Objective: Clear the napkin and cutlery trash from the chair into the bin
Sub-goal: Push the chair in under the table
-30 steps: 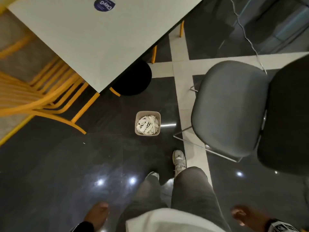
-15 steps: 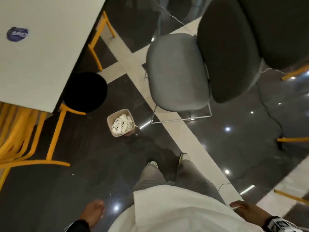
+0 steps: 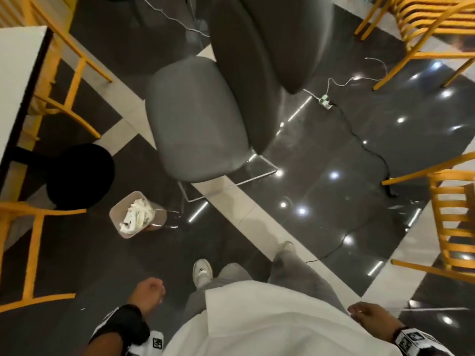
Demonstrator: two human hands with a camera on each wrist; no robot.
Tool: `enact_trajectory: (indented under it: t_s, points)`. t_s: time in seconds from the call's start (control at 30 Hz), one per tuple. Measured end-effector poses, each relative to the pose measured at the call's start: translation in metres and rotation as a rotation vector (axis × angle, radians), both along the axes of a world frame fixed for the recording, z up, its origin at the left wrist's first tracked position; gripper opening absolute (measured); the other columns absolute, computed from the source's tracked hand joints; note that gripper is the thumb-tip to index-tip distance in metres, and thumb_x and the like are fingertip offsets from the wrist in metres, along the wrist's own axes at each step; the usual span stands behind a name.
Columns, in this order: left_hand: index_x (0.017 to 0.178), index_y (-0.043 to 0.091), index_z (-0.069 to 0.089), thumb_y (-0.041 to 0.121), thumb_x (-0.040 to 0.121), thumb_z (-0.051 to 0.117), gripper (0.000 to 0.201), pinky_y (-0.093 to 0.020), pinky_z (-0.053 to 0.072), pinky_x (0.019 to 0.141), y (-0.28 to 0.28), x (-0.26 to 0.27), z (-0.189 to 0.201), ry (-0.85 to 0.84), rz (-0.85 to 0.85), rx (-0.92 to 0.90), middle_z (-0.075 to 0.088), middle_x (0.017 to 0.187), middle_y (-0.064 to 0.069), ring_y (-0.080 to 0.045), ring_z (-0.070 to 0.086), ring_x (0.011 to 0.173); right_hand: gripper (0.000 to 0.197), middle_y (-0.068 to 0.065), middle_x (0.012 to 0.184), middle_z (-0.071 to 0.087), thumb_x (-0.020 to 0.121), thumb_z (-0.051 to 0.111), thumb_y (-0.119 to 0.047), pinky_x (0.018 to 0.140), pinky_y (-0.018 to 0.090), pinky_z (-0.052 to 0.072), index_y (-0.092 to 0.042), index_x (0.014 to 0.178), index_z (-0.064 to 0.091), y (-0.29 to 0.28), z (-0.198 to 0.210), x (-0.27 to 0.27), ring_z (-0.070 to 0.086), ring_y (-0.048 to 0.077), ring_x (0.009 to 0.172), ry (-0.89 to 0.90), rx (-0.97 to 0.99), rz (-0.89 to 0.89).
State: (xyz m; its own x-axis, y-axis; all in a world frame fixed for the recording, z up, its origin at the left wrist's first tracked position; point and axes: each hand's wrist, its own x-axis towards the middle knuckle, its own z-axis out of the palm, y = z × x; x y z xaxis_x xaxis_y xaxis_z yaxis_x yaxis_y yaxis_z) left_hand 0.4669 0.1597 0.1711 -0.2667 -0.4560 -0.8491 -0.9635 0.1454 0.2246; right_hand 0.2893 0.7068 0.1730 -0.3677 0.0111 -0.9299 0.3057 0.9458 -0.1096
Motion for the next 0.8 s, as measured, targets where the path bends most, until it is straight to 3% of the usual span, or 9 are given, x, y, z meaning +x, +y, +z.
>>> enact_trajectory:
  t_s: [0.03, 0.17, 0.27, 0.33, 0.47, 0.6, 0.7, 0.8]
  points:
    - [0.082, 0.005, 0.063, 0.003, 0.095, 0.054, 0.016, -0.03, 0.04, 0.059, 0.015, -0.021, -0.002, 0.013, -0.003, 0.006, 0.066, 0.081, -0.021, -0.028, 0.06, 0.068, 0.015, -0.005, 0.074, 0.074, 0.092, 0.063, -0.017, 0.058, 0.009, 0.046, -0.022, 0.082, 0.072, 0.014, 0.001, -0.015, 0.064, 0.004, 0.059, 0.025, -0.006, -0.018]
    - [0.082, 0.01, 0.065, 0.004, 0.09, 0.057, 0.013, -0.032, 0.041, 0.063, 0.071, -0.098, -0.004, 0.064, -0.048, 0.008, 0.069, 0.088, -0.021, -0.029, 0.064, 0.076, 0.018, 0.0, 0.077, 0.075, 0.091, 0.06, -0.024, 0.077, 0.031, 0.054, -0.018, 0.078, 0.071, 0.056, 0.005, -0.073, 0.068, 0.014, 0.067, 0.013, -0.042, -0.04]
    - [0.094, 0.012, 0.067, 0.008, 0.089, 0.06, 0.01, -0.033, 0.045, 0.067, 0.102, -0.14, -0.009, 0.072, -0.071, 0.004, 0.072, 0.094, -0.018, -0.03, 0.066, 0.08, 0.03, 0.006, 0.084, 0.074, 0.097, 0.053, -0.029, 0.068, 0.025, 0.05, -0.011, 0.078, 0.068, 0.07, 0.013, -0.115, 0.064, 0.014, 0.068, 0.022, -0.09, -0.024]
    - [0.093, 0.013, 0.067, 0.008, 0.089, 0.061, 0.009, -0.037, 0.052, 0.072, 0.117, -0.163, -0.012, 0.077, -0.061, 0.005, 0.072, 0.095, -0.019, -0.032, 0.069, 0.083, 0.032, 0.003, 0.082, 0.074, 0.097, 0.052, -0.031, 0.067, 0.021, 0.049, -0.008, 0.082, 0.069, 0.081, 0.012, -0.133, 0.065, 0.012, 0.069, 0.015, -0.081, 0.001]
    - [0.089, 0.014, 0.066, 0.005, 0.09, 0.06, 0.01, -0.048, 0.056, 0.087, 0.136, -0.205, -0.017, 0.067, -0.035, 0.019, 0.071, 0.098, -0.021, -0.037, 0.069, 0.093, 0.027, -0.003, 0.081, 0.073, 0.091, 0.055, -0.037, 0.082, 0.031, 0.056, -0.024, 0.072, 0.068, 0.11, -0.004, -0.174, 0.07, 0.016, 0.081, -0.002, -0.058, 0.096]
    - [0.081, 0.011, 0.063, 0.002, 0.09, 0.057, 0.014, -0.047, 0.054, 0.088, 0.156, -0.262, -0.027, 0.095, 0.039, 0.035, 0.069, 0.098, -0.026, -0.039, 0.068, 0.093, 0.02, -0.009, 0.094, 0.07, 0.087, 0.057, -0.044, 0.091, 0.027, 0.052, -0.031, 0.094, 0.072, 0.132, -0.022, -0.253, 0.066, 0.009, 0.089, -0.036, -0.041, 0.181]
    - [0.082, 0.007, 0.062, 0.0, 0.091, 0.055, 0.013, -0.046, 0.054, 0.086, 0.169, -0.309, -0.034, 0.112, 0.069, 0.044, 0.069, 0.098, -0.026, -0.037, 0.067, 0.089, 0.013, -0.004, 0.086, 0.073, 0.091, 0.063, -0.025, 0.078, 0.018, 0.051, -0.021, 0.088, 0.075, 0.126, -0.008, -0.332, 0.068, 0.012, 0.083, 0.021, -0.031, 0.221]
    - [0.09, 0.008, 0.064, 0.0, 0.091, 0.056, 0.011, -0.048, 0.054, 0.088, 0.175, -0.351, -0.03, 0.145, 0.19, 0.06, 0.068, 0.101, -0.025, -0.036, 0.067, 0.092, 0.021, -0.007, 0.075, 0.069, 0.096, 0.059, -0.019, 0.074, 0.019, 0.05, -0.023, 0.078, 0.07, 0.112, 0.006, -0.41, 0.065, 0.01, 0.076, 0.068, 0.003, 0.298]
